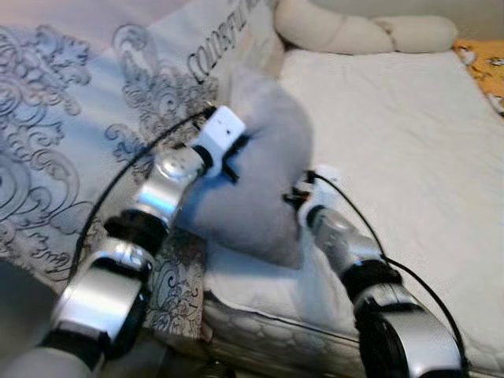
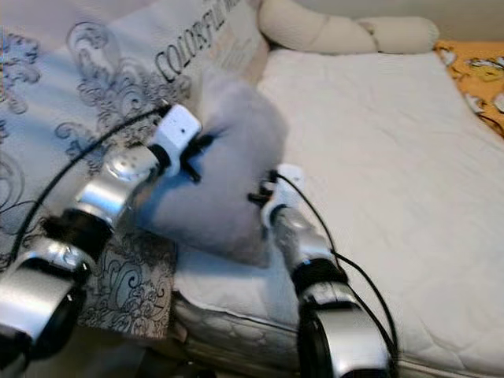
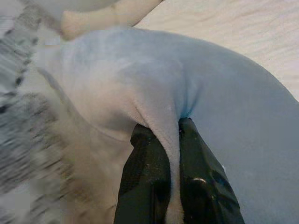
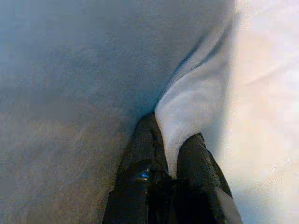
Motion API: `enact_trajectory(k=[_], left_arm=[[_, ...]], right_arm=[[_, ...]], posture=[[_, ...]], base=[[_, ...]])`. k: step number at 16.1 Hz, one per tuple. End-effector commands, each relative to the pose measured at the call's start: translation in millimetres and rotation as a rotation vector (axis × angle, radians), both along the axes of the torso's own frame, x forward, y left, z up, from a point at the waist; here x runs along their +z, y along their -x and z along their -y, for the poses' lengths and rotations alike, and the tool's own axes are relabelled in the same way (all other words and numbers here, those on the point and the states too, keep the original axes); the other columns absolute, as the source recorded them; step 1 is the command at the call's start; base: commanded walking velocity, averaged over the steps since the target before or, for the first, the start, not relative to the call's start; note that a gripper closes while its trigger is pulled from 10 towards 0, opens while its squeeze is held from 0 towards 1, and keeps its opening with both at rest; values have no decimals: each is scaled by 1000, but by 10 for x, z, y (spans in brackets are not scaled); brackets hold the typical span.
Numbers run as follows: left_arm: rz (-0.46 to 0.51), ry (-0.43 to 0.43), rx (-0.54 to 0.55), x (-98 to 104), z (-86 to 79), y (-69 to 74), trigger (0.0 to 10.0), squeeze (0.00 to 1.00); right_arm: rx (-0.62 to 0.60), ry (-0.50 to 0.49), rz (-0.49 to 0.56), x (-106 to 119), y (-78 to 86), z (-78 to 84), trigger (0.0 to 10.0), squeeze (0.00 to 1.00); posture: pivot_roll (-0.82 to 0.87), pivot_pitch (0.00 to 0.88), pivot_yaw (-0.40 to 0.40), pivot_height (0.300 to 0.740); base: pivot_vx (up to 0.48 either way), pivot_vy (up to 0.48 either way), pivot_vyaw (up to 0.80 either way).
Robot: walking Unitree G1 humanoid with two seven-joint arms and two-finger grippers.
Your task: Clean up the room
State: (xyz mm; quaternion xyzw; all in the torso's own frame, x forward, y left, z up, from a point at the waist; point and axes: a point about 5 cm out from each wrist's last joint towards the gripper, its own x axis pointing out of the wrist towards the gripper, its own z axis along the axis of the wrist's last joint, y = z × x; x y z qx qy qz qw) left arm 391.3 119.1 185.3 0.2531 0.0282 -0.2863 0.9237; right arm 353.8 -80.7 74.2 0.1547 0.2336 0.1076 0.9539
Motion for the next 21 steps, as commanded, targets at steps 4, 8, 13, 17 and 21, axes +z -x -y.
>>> enact_trajectory(k=[4,8,13,17,21], left_arm=[[123,-43,-4,222,-53,-95,10000,0],[143,-112,54,34,-14,-114,10000,0],[162,-153,114,-85,-42,-112,10000,0],[119,-101,92,-129,-53,-98,10000,1000],[97,-23,18,-75,15,-89,10000,1000]], right_arm=[[42,-2,-30,-67,46,-257,10000,0],[-38,27,-45,-224,119,-168,10000,1000],[-56,26,-1,-305,162,-1,10000,1000],[-19,-19,128,-298,207,153,10000,1000],[34,-26,228,-224,250,203,10000,1000]], posture=[[72,0,86,740],[67,0,112,740],[15,0,134,740],[-13,0,126,740],[-35,0,113,740]], base=[[0,0,0],[0,0,0],[0,0,0],[0,0,0],[0,0,0]])
